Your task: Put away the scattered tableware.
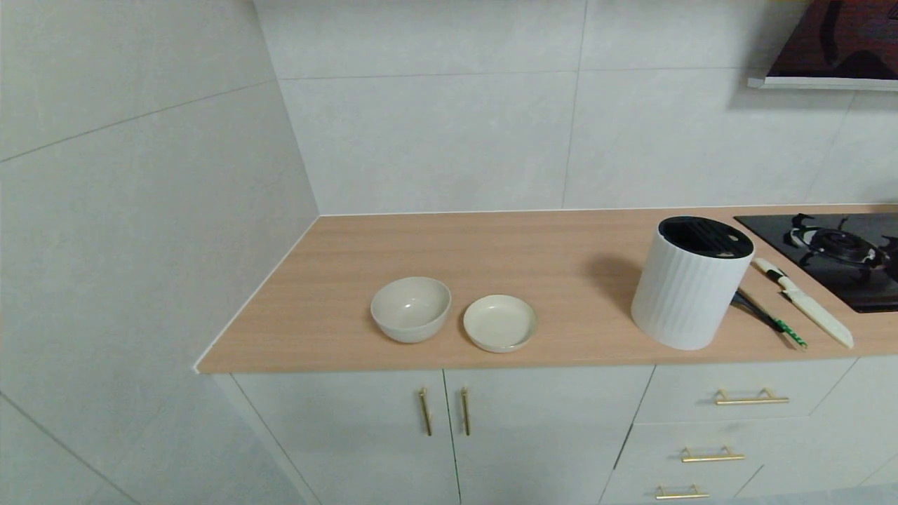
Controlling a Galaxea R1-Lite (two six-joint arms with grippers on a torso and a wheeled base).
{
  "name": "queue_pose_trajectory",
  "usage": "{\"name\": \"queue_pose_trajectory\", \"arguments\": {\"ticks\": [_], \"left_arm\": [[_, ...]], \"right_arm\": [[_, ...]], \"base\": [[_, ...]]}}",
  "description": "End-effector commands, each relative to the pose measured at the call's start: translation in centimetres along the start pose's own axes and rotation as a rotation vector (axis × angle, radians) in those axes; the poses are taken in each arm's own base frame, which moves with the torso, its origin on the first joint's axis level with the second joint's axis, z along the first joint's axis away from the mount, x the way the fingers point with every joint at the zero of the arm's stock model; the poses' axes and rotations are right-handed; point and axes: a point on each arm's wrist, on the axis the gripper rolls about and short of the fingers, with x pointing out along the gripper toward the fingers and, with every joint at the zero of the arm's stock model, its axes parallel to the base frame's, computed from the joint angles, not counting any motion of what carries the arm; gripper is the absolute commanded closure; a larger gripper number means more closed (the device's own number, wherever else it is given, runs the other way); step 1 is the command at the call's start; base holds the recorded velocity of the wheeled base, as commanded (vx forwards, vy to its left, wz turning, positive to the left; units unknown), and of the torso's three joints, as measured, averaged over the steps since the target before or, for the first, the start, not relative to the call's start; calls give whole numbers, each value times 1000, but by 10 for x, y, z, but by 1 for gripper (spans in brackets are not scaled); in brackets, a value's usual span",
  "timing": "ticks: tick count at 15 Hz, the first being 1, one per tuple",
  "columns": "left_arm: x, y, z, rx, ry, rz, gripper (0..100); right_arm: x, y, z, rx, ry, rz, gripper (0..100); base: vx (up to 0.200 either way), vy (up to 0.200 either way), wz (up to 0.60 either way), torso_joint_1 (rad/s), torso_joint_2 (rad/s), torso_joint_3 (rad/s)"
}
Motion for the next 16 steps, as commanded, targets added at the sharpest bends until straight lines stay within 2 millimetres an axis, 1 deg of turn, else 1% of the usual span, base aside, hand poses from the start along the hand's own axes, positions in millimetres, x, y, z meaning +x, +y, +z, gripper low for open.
{"name": "queue_pose_trajectory", "arguments": {"ticks": [1,3,16], "left_arm": [[0,0,0,0,0,0,0],[0,0,0,0,2,0,0],[0,0,0,0,2,0,0]], "right_arm": [[0,0,0,-1,2,0,0],[0,0,0,-1,2,0,0],[0,0,0,-1,2,0,0]], "base": [[0,200,0,-7,2,-7],[0,200,0,5,0,7],[0,0,0,0,0,0]]}}
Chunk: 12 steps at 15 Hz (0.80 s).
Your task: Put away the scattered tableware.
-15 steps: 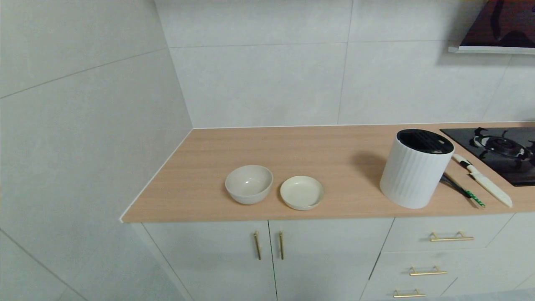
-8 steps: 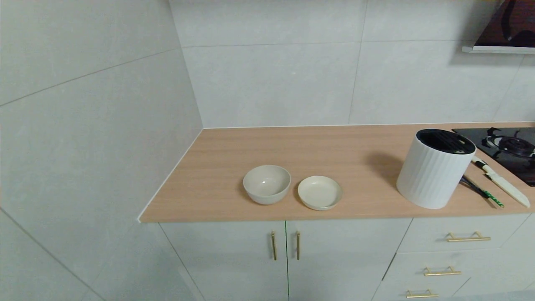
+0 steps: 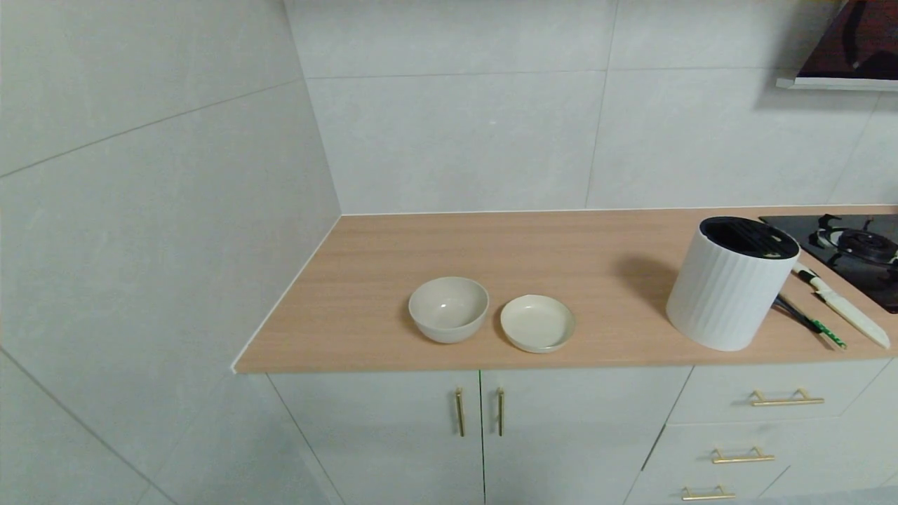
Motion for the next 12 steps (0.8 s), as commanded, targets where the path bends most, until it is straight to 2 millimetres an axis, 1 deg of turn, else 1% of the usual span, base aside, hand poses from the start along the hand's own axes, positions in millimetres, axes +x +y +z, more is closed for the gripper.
{"name": "queue_pose_trajectory", "arguments": {"ticks": [1,3,6,12], "left_arm": [[0,0,0,0,1,-1,0],[0,0,0,0,1,0,0],[0,0,0,0,1,0,0],[0,0,0,0,-1,0,0]], "right_arm": [[0,0,0,0,1,2,0],[0,0,0,0,1,0,0],[0,0,0,0,1,0,0],[0,0,0,0,0,0,0]], "base": [[0,0,0,0,0,0],[0,0,0,-85,173,90],[0,0,0,-172,369,188],[0,0,0,-245,532,283]]}}
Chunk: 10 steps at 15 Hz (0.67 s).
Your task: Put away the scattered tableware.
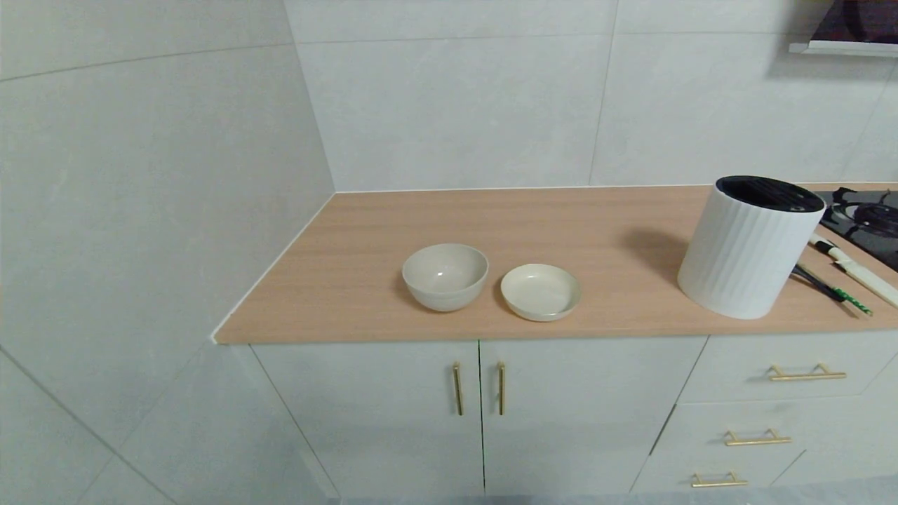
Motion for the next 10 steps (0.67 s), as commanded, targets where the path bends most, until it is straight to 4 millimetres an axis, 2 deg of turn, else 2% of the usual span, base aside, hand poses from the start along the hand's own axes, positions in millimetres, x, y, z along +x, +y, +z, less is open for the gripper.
{"name": "queue_pose_trajectory", "arguments": {"ticks": [1,10], "left_arm": [[0,0,0,0,2,0,0],[0,0,0,0,0,-1,0]], "right_arm": [[0,0,0,-1,2,0,0],[0,0,1,-1,-1,2,0]], "base": [[0,0,0,-246,544,300],[0,0,0,-227,519,293]]}}
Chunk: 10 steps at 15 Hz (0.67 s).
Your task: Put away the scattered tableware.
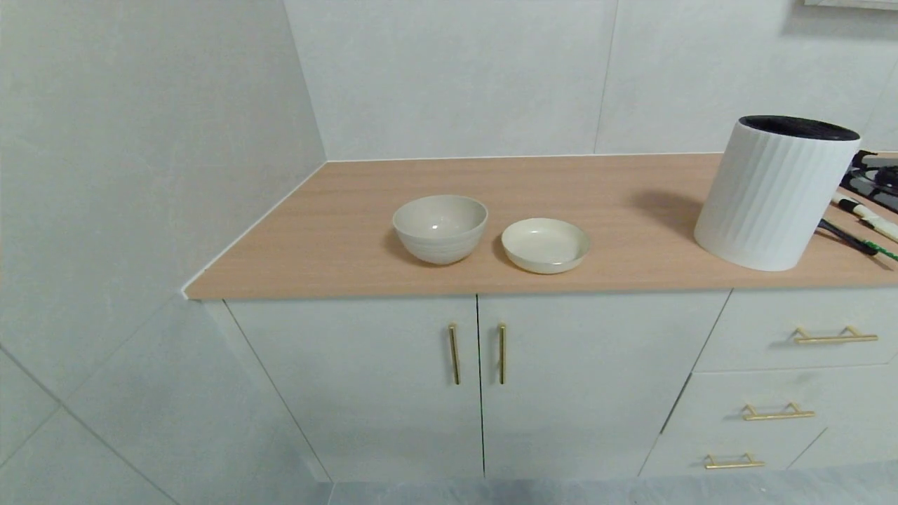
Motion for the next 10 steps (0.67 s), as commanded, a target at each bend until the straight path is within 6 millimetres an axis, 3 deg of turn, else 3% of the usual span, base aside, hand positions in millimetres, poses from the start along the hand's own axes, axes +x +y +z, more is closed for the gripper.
{"name": "queue_pose_trajectory", "arguments": {"ticks": [1,10], "left_arm": [[0,0,0,0,0,0,0],[0,0,0,0,0,0,0]], "right_arm": [[0,0,0,-2,1,2,0],[0,0,0,0,2,0,0]], "base": [[0,0,0,-203,496,286],[0,0,0,-180,470,294]]}}
